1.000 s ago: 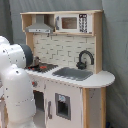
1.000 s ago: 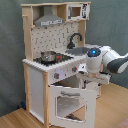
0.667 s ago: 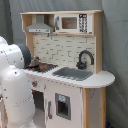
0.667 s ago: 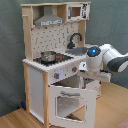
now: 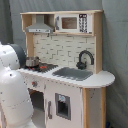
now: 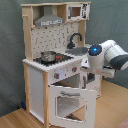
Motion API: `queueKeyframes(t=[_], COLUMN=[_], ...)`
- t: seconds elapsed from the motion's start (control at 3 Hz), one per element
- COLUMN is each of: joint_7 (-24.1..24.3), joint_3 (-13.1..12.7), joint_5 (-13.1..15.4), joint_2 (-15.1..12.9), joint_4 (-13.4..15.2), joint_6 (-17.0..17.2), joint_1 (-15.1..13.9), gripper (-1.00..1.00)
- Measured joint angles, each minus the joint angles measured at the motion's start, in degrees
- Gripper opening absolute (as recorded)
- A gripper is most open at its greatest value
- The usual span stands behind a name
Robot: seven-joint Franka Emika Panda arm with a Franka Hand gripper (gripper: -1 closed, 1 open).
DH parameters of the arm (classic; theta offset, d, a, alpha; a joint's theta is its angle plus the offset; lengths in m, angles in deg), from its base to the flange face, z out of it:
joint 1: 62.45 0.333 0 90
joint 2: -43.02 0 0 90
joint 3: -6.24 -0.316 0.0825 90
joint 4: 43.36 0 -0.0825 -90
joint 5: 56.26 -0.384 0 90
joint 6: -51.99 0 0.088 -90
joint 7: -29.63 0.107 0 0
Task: Play with the kitchen
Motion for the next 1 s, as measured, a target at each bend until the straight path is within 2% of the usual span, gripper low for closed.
queueKeyframes(t=[0.67, 1.0], joint_7=[-0.18, -0.95], joint_3=[-0.01, -0.08], joint_5=[2.95, 6.70], joint_2=[3.46, 5.47], joint_4=[-3.67, -5.18], joint_6=[10.01, 14.82], joint_1=[2.08, 3.66], gripper=[1.00, 1.00])
